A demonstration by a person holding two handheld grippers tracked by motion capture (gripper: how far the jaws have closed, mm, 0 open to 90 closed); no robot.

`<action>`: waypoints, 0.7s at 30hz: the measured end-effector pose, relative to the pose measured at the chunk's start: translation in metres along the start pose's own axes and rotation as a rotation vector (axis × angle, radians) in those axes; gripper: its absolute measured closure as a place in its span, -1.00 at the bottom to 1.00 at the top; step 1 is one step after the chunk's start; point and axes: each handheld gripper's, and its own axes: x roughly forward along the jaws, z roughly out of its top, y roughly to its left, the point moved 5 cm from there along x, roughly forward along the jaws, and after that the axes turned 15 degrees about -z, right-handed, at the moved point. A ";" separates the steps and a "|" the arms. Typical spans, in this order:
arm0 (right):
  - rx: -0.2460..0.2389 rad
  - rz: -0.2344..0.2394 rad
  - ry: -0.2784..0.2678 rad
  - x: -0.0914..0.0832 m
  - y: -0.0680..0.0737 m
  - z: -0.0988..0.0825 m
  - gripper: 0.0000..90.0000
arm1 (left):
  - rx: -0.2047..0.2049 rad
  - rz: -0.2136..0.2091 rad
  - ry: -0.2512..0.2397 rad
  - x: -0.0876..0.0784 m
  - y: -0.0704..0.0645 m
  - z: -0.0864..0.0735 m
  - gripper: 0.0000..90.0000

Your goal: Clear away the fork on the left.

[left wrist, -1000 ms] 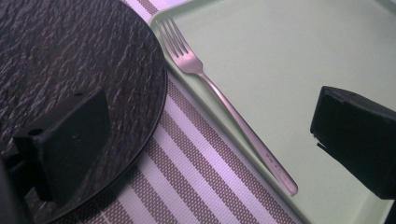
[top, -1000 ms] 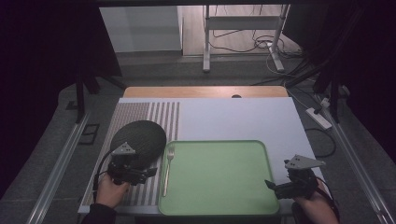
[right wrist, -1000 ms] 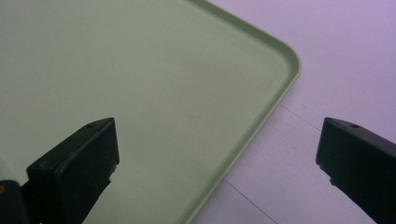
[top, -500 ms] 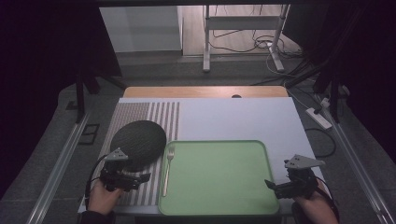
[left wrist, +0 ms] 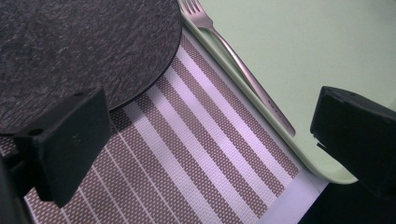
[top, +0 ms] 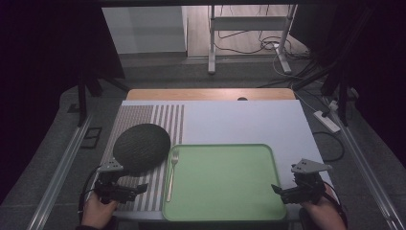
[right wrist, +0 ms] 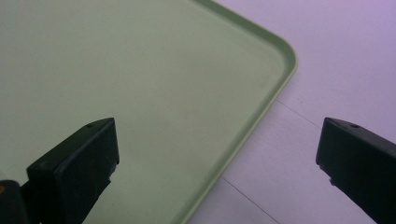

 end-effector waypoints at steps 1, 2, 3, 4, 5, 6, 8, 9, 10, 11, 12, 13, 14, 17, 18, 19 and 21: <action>0.002 -0.001 0.000 0.000 0.000 0.000 -1.00 | 0.001 0.001 -0.003 -0.001 0.000 0.000 -1.00; 0.004 -0.001 0.001 0.000 0.000 0.000 -1.00 | -0.001 0.004 -0.004 -0.001 -0.001 -0.001 -1.00; 0.005 -0.001 0.001 0.000 0.000 0.000 -1.00 | 0.000 0.006 -0.005 -0.002 -0.001 -0.001 -1.00; 0.005 -0.001 0.001 0.000 0.000 0.000 -1.00 | 0.000 0.010 -0.006 -0.003 -0.001 -0.002 -1.00; 0.007 -0.002 0.000 0.000 -0.001 0.000 -1.00 | 0.003 0.012 -0.006 -0.004 -0.002 -0.002 -1.00; 0.006 -0.002 0.001 0.000 -0.001 0.000 -1.00 | 0.005 0.015 -0.006 -0.004 -0.002 -0.002 -1.00; 0.006 -0.003 0.002 0.000 -0.001 0.000 -1.00 | 0.008 0.019 -0.007 -0.006 -0.003 -0.004 -1.00; 0.007 -0.003 0.002 0.000 -0.001 0.000 -1.00 | 0.008 0.022 -0.007 -0.006 -0.003 -0.004 -1.00; 0.007 -0.003 0.002 0.000 -0.001 0.000 -1.00 | 0.007 0.024 -0.006 -0.007 -0.003 -0.005 -1.00; 0.007 -0.003 0.002 0.000 -0.001 0.000 -1.00 | 0.007 0.025 -0.009 -0.008 -0.004 -0.005 -1.00; 0.007 -0.003 0.002 0.000 -0.001 0.000 -1.00 | 0.006 0.028 -0.010 -0.009 -0.004 -0.006 -1.00; 0.007 -0.003 0.002 0.000 -0.001 0.000 -1.00 | 0.005 0.030 -0.012 -0.010 -0.004 -0.006 -1.00; 0.007 -0.004 0.002 0.000 -0.001 0.000 -1.00 | 0.004 0.032 -0.013 -0.011 -0.004 -0.007 -1.00; 0.008 -0.004 0.003 0.000 -0.001 0.000 -1.00 | 0.000 0.039 -0.022 -0.014 -0.005 -0.009 -1.00; 0.008 -0.005 0.002 0.000 -0.001 0.000 -1.00 | 0.000 0.043 -0.026 -0.016 -0.005 -0.010 -1.00; 0.007 -0.006 0.004 0.000 -0.001 0.000 -1.00 | -0.001 0.046 -0.028 -0.017 -0.005 -0.011 -1.00; 0.013 -0.008 0.002 0.000 -0.001 0.000 -1.00 | -0.005 0.057 -0.029 -0.020 -0.005 -0.013 -1.00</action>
